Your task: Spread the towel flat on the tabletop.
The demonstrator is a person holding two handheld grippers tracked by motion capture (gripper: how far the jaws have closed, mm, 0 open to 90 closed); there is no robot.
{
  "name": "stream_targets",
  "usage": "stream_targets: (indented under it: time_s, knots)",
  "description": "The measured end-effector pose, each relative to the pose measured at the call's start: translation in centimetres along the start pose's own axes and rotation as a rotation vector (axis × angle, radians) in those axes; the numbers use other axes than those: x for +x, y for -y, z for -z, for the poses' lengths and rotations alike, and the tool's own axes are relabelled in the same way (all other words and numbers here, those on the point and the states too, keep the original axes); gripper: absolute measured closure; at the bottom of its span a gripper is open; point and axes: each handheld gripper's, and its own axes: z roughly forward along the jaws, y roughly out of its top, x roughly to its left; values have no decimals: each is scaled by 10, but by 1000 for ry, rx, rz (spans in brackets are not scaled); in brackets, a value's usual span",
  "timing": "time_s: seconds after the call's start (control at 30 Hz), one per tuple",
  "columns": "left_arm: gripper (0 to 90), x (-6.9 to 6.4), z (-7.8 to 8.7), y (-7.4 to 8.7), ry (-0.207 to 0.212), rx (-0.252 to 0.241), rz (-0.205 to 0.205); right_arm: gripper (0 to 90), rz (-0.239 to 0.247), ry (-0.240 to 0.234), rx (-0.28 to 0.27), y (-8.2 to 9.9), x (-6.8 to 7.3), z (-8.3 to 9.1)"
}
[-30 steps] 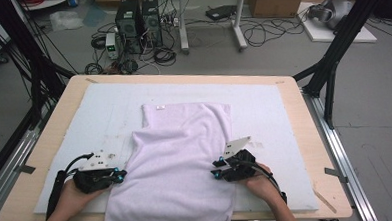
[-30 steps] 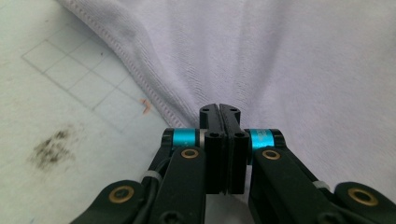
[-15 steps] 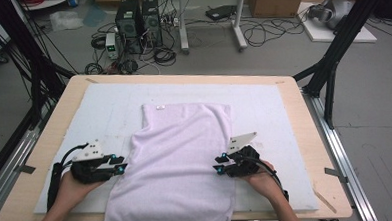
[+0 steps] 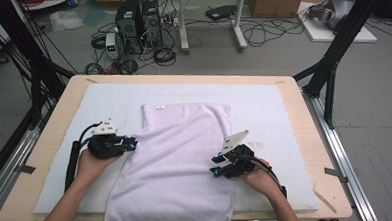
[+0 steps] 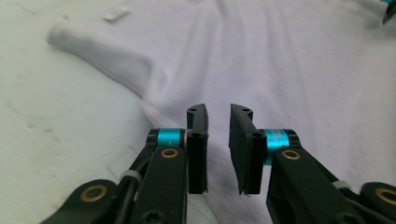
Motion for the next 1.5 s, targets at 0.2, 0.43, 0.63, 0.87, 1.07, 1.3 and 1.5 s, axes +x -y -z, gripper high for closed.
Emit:
stream_targets:
  time_s: [0.2, 0.43, 0.63, 0.87, 1.07, 1.3, 1.5]
  knots:
    - [832, 28, -22, -34, -34, -1, -26, 590, -14, 52, -89, -3, -17, 12]
    - [825, 51, -69, -43, -92, 94, -12, 577, -45, 93, -112, -9, -42, 16]
    - [629, 55, -89, -31, -110, 133, 48, 569, -55, 94, -109, -6, -51, 13]
    - [869, 55, -84, -45, -294, 183, -37, 569, -71, 105, -102, -7, -59, 10]
    - [717, 67, -53, -46, -305, 127, 21, 574, -82, 147, -118, -6, -64, 14]
    - [673, 57, -41, -35, -190, 77, 31, 586, -139, 178, -91, 2, -73, 15]
    - [646, 30, -18, -18, -94, 13, -6, 590, -125, 120, -55, -1, -53, 19]
